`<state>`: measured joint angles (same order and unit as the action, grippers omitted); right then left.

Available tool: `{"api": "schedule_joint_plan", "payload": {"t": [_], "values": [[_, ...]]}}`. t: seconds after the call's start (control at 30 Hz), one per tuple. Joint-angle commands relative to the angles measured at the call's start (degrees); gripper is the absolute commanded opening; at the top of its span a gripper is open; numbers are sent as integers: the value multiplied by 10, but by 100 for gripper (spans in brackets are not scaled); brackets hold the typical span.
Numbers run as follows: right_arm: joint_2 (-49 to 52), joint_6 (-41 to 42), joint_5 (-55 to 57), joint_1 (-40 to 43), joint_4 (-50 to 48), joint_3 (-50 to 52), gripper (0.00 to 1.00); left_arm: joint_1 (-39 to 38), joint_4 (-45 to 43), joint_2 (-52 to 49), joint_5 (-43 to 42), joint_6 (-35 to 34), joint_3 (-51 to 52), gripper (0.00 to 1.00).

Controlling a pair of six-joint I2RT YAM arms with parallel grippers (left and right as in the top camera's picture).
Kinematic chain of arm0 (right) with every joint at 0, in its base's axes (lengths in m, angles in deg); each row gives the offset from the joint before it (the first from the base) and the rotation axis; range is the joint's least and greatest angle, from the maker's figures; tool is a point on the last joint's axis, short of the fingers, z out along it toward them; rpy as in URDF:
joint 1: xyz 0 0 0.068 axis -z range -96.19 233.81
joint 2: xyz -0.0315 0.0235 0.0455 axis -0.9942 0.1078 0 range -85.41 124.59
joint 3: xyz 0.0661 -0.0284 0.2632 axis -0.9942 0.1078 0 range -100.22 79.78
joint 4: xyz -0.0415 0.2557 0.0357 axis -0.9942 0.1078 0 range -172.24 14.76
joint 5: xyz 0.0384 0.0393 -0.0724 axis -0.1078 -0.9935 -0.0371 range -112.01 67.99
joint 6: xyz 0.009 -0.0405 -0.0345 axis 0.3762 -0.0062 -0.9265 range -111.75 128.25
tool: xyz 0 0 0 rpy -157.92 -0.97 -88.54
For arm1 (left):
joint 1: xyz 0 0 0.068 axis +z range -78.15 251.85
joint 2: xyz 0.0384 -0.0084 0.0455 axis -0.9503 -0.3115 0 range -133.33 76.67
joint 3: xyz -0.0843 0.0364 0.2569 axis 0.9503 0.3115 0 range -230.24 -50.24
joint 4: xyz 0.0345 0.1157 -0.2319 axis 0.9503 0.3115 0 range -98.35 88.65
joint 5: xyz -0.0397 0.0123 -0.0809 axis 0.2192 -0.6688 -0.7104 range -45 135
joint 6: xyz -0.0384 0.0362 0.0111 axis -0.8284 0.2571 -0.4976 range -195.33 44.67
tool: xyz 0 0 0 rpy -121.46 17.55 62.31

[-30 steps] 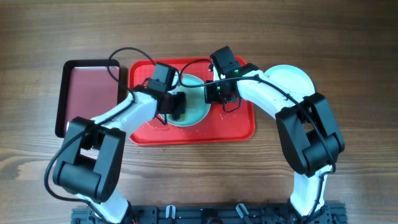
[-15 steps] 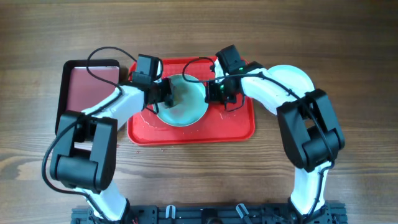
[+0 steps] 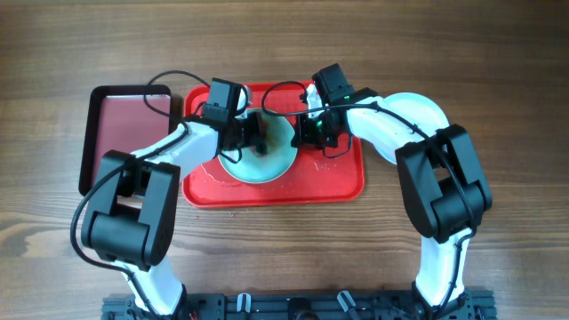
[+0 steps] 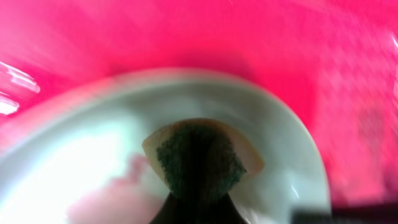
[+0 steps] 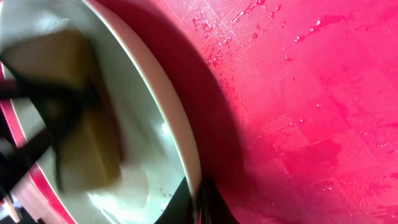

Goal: Clean dirty plates on tray and stack at the side
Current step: 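Scrub the plate on the tray with the sponge in the left gripper, then lift the plate with the right gripper and place it right of the tray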

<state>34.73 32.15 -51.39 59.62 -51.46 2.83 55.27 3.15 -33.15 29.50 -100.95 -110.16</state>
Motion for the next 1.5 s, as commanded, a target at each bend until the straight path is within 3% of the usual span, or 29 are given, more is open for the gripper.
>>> {"api": "schedule_joint_plan", "payload": {"t": [0.0, 0.1, 0.17, 0.3, 0.43, 0.5, 0.63, 0.7, 0.8, 0.9, 0.93, 1.0, 1.03, 1.2, 1.27, 1.4, 1.47], "values": [[23, -12, -24, -11, -3, 5, 4, 7, 82, -43, 230, -22, 25, 4], [23, -12, -22, -11, -10, 5, 4, 7, 191, -43, 224, -61, 25, 4], [23, -12, -21, -11, -10, 5, 4, 7, 236, -43, 133, -63, 25, 4], [23, -12, -20, -11, -10, 5, 4, 4, 318, -43, -77, 75, 25, 4], [23, -12, -20, -11, -11, 5, 4, -1, 270, -43, -135, 133, 25, 4], [23, -8, -20, -11, -11, 5, 4, -8, 167, -43, -123, 130, 25, 4], [23, -9, -20, -11, -8, 5, 4, -16, 77, -43, 69, 45, 25, 4], [23, -9, -20, -11, -7, 5, 4, -15, 82, -43, 169, -13, 25, 4], [23, -9, -20, -11, -7, 5, 4, -13, 141, -43, 252, -50, 7, 4], [23, -9, -20, -11, -7, 5, 4, 5, 272, -43, 233, -49, -78, 4], [23, -9, -20, -11, -7, 5, 4, 11, 312, -43, 184, -48, -110, 4], [23, -9, -20, -11, -8, 5, 4, 17, 363, -43, -22, -15, -169, 4], [23, -9, -19, -11, -7, 5, 4, 17, 398, -43, -69, -14, -200, 4], [21, 3, -20, -11, 6, 5, 4, 42, 587, -42, -73, 55, -400, 4], [4, 2, -17, -11, 26, 4, 4, 72, 617, -42, -38, 59, -487, 4], [-84, -13, 98, -11, 92, 3, 4, 110, 616, -44, -28, 59, -484, 4], [-158, -13, 208, -12, 122, 3, 4, 110, 612, -44, -28, 59, -453, 4]]}}
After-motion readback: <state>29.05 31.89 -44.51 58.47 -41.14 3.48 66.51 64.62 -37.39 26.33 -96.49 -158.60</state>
